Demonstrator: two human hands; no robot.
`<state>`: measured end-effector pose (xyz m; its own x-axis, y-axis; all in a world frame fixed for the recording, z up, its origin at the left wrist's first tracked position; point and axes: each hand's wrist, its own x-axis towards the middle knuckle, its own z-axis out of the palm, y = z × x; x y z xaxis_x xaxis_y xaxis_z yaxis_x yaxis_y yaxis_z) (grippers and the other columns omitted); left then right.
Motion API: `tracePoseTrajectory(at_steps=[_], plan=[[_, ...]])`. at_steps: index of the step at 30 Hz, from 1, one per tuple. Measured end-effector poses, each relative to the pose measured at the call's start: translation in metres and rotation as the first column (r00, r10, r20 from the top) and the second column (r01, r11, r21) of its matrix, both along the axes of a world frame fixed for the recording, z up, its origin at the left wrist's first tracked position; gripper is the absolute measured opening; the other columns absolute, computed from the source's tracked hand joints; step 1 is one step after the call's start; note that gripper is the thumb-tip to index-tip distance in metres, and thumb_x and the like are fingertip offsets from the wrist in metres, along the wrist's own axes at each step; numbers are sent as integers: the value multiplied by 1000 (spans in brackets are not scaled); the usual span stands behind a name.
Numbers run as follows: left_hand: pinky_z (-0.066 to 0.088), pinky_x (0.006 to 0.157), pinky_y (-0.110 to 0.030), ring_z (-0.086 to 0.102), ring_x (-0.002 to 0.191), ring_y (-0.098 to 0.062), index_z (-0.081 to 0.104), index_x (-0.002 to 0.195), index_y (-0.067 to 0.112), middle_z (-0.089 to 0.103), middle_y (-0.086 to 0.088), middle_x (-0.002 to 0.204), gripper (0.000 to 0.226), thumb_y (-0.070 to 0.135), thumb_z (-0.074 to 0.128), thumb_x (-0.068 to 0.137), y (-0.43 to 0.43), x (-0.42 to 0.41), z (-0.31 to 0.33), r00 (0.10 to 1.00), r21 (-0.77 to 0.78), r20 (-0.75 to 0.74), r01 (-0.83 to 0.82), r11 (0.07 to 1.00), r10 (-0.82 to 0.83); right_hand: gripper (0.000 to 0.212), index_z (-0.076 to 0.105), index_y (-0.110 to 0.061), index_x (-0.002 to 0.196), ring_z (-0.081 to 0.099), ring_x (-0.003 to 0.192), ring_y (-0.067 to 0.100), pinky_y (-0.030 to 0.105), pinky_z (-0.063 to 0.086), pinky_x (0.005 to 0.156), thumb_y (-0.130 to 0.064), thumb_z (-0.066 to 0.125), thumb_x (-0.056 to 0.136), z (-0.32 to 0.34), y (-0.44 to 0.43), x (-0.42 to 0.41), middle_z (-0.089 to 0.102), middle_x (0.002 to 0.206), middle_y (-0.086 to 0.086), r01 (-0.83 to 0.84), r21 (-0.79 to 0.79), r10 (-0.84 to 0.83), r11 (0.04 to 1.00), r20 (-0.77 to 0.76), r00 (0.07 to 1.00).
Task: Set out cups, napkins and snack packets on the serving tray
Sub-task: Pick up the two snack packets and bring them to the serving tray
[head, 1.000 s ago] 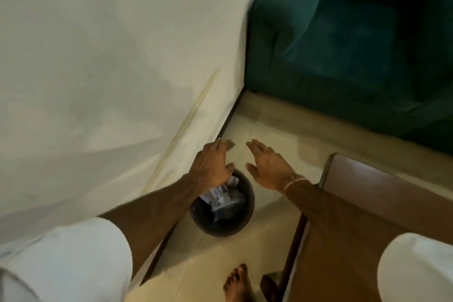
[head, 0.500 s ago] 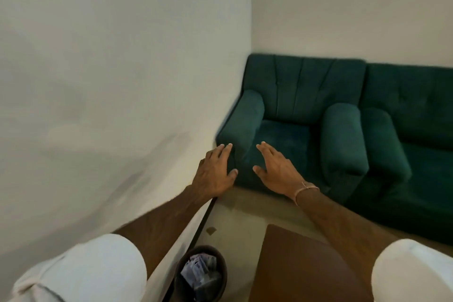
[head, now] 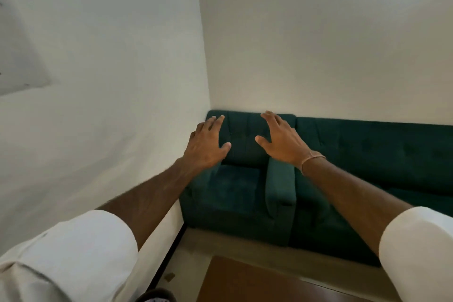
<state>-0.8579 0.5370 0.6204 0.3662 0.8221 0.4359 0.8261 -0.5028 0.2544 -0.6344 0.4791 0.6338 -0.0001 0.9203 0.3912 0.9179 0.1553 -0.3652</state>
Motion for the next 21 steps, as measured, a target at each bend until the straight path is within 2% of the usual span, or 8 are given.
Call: tracePoseTrajectory(at_steps=[4,9,21], plan=[[29,117,-50,22,149,-30,17,158,23,22,-8,164,83,46,59,90,-15,45,3,998,-5,-30,49,999,-50,72,23,-19,155,32,147,32,60,30,114,-40,58,96,6,-26,41,21,166,4,38,11,-38,999,-4,999],[27,117,-51,22,148,-29,18,157,25,23,-6,164,83,47,60,89,-21,99,-22,989,-66,-66,129,990,-133,69,26,-20,153,34,146,31,61,30,113,-41,58,96,-19,-57,93,22,166,4,162,-42,-163,986,-17,987],[31,114,-51,25,147,-30,22,157,22,27,-9,162,83,45,63,89,-84,259,-154,888,-292,-194,353,889,-417,63,32,-19,149,38,143,31,61,35,109,-40,59,95,-168,-183,242,23,165,4,445,-286,-469,849,-21,883]])
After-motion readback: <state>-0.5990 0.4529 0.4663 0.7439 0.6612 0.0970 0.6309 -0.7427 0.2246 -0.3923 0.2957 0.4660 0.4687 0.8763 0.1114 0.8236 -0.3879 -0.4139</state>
